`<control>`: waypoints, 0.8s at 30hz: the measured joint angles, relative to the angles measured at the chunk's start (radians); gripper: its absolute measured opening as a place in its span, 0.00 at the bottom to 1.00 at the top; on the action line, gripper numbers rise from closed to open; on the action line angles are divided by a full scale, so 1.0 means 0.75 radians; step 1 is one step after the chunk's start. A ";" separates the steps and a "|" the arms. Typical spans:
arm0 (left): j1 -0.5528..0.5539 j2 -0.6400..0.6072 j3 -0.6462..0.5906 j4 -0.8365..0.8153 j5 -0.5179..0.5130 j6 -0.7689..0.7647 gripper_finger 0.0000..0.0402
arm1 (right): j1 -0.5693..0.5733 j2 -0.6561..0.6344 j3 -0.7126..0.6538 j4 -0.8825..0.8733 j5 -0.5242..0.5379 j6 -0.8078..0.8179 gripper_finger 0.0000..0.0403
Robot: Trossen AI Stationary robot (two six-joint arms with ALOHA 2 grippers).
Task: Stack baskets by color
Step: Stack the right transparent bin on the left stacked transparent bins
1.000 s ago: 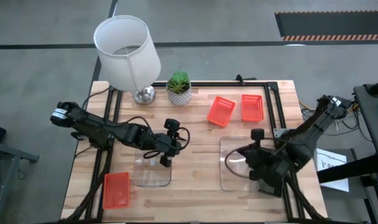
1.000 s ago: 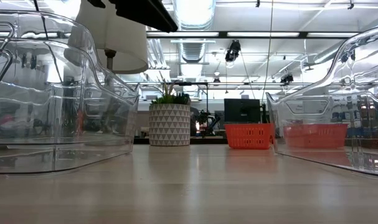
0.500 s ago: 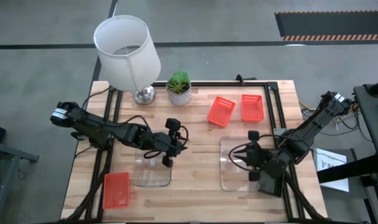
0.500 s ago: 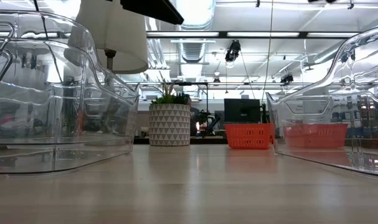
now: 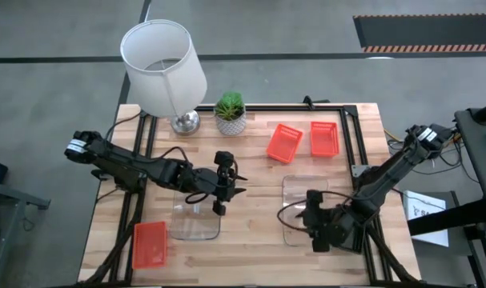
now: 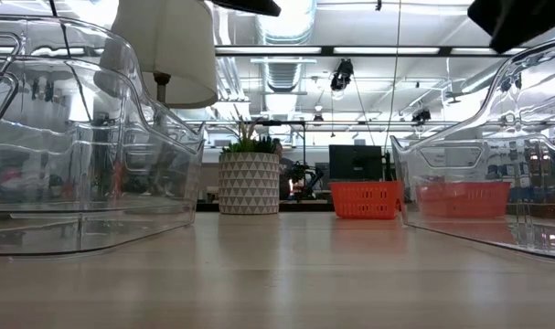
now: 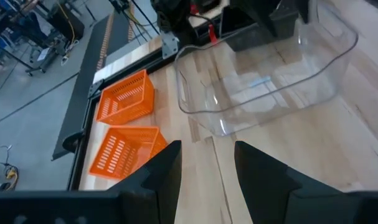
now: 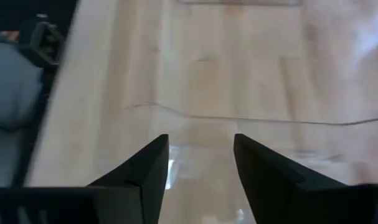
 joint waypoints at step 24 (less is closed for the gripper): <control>-0.047 0.000 0.009 0.015 0.001 0.048 0.33 | 0.058 0.341 0.496 -0.542 -0.224 0.264 0.46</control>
